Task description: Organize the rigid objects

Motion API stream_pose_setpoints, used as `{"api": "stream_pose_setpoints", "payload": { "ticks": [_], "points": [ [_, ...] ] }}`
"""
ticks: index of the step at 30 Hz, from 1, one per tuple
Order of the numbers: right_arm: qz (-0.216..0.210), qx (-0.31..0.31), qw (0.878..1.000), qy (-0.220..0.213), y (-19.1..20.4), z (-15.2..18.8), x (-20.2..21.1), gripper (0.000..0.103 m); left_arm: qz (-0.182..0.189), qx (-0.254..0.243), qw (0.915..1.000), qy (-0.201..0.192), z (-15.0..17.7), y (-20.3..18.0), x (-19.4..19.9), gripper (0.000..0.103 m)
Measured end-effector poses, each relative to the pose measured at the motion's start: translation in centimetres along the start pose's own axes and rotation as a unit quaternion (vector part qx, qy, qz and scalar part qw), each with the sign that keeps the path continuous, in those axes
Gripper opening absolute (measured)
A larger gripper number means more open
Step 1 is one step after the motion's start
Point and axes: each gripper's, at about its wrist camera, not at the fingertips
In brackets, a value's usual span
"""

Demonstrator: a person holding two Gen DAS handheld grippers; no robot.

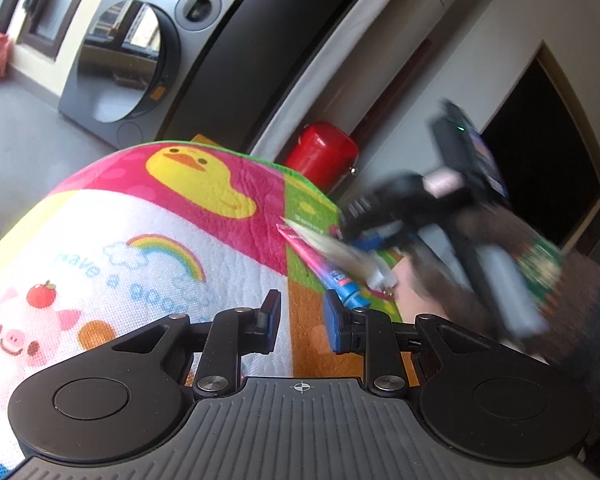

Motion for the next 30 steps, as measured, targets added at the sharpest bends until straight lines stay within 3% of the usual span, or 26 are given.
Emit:
{"api": "stream_pose_setpoints", "payload": {
  "ticks": [4,6,10,15,18,24,30],
  "points": [
    [-0.052,0.064,0.993,0.081,1.4,3.8,3.0,0.027,0.008,0.003,1.0000,0.003,-0.1,-0.1,0.3,0.026],
    [-0.064,0.070,0.993,0.067,1.2,3.6,5.2,0.028,0.014,-0.003,0.9999,0.004,0.0,-0.5,0.3,0.026],
    [0.061,0.085,0.994,0.000,0.8,0.8,5.8,0.048,0.008,-0.011,0.9999,0.005,0.2,-0.7,0.2,0.026],
    [0.116,0.087,0.989,0.030,0.1,-0.7,1.5,0.047,0.003,0.002,1.0000,0.003,0.1,0.0,0.2,0.026],
    [0.140,0.107,0.984,0.037,0.4,-0.1,0.5,0.039,0.005,0.006,1.0000,0.004,0.0,0.2,0.2,0.026],
    [0.108,0.118,0.986,0.045,1.1,2.1,1.5,0.034,0.014,0.009,0.9998,0.006,0.1,0.4,0.3,0.026],
    [0.035,0.136,0.989,0.040,3.0,8.7,6.0,0.032,0.018,-0.002,0.9998,0.012,0.2,0.0,0.2,0.026]
  ]
}}
Point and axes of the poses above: each gripper's, at about its wrist camera, not at the fingertips, and x roughly against the way its jaws point, y to its left, z to its underside, and after that the axes turned 6 degrees about -z, right-handed
